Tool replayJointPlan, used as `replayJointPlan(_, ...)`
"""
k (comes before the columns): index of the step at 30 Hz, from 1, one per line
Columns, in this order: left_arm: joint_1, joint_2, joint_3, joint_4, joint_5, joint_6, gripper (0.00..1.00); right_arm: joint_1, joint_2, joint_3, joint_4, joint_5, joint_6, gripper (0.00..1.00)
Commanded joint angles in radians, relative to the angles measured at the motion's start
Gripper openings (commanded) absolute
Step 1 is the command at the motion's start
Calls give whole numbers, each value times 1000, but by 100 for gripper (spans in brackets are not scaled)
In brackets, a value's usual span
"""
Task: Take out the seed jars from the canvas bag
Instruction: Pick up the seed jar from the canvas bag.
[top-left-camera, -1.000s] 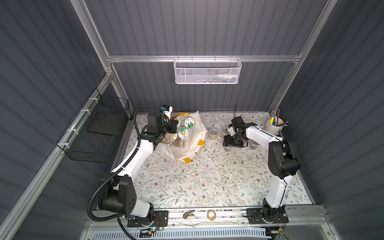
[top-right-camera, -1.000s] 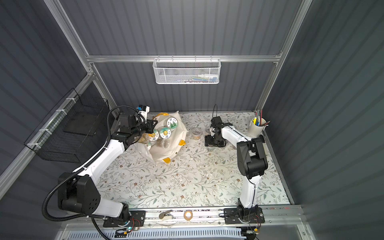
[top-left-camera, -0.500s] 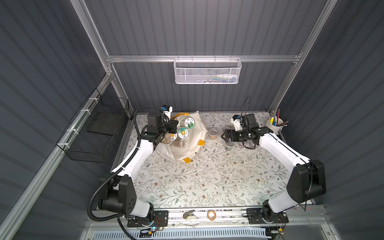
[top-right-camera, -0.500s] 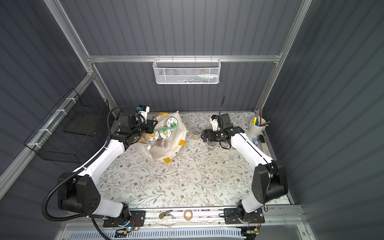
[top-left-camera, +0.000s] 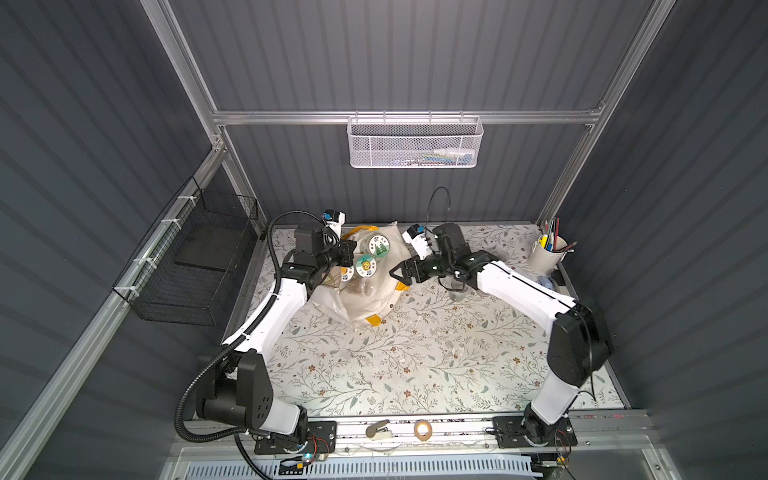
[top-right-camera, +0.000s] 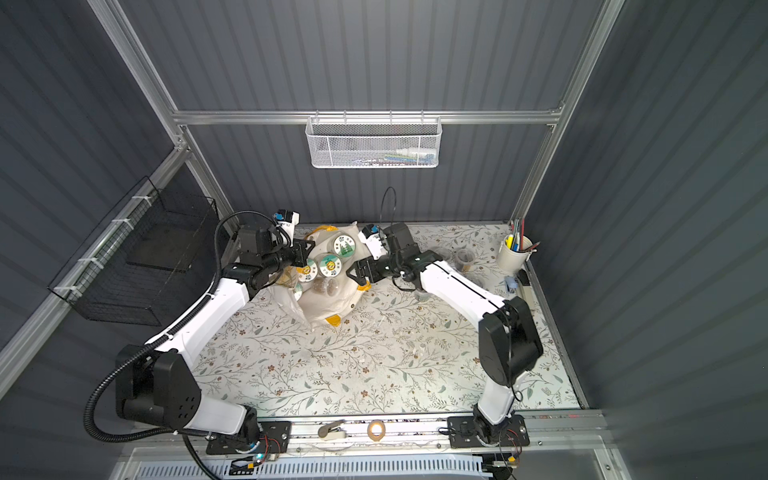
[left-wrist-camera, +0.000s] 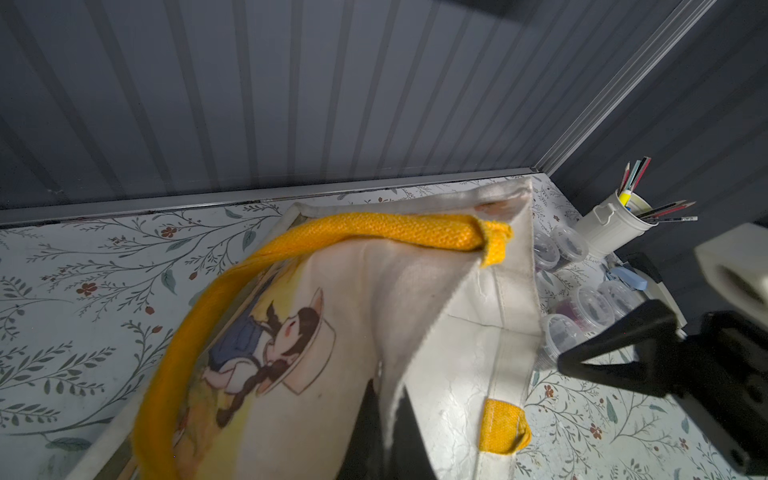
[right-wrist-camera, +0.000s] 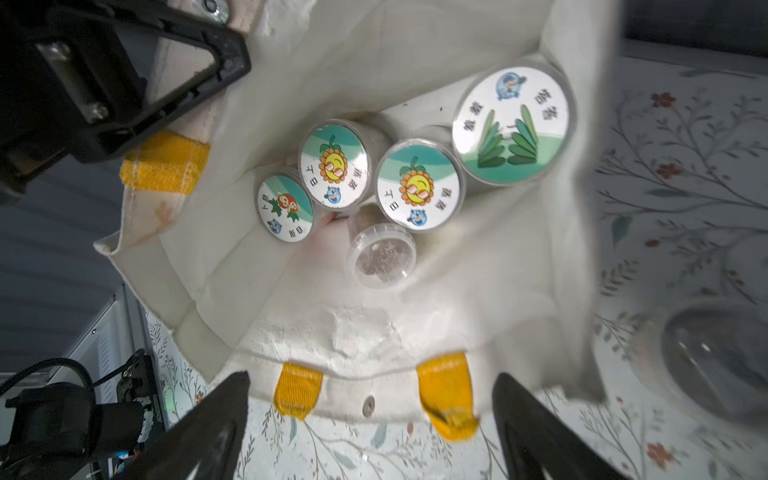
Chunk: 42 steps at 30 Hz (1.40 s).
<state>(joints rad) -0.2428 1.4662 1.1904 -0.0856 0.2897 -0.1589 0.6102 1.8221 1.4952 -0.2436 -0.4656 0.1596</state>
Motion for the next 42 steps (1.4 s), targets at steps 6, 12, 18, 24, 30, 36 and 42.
replayJointPlan(6, -4, -1, 30, -9, 20, 3, 0, 57, 225, 211, 23, -5, 6, 91)
replayJointPlan(12, -4, -9, 24, -11, 22, 2, 0, 60, 359, 328, -4, 11, 66, 93)
replayJointPlan(18, -4, -13, 20, -9, 28, -2, 0, 68, 442, 406, -22, 16, 81, 96)
replayJointPlan(24, -4, -21, 20, -9, 28, -2, 0, 80, 499, 452, -65, 5, 100, 98)
replayJointPlan(30, -4, -18, 24, -8, 31, -5, 0, 97, 521, 464, -98, 30, 104, 99)
replayJointPlan(36, -4, -14, 26, -8, 32, -7, 0, 106, 524, 452, -125, 65, 114, 99)
replayJointPlan(42, -4, -14, 31, -5, 32, -11, 0, 107, 562, 466, -129, 76, 133, 99)
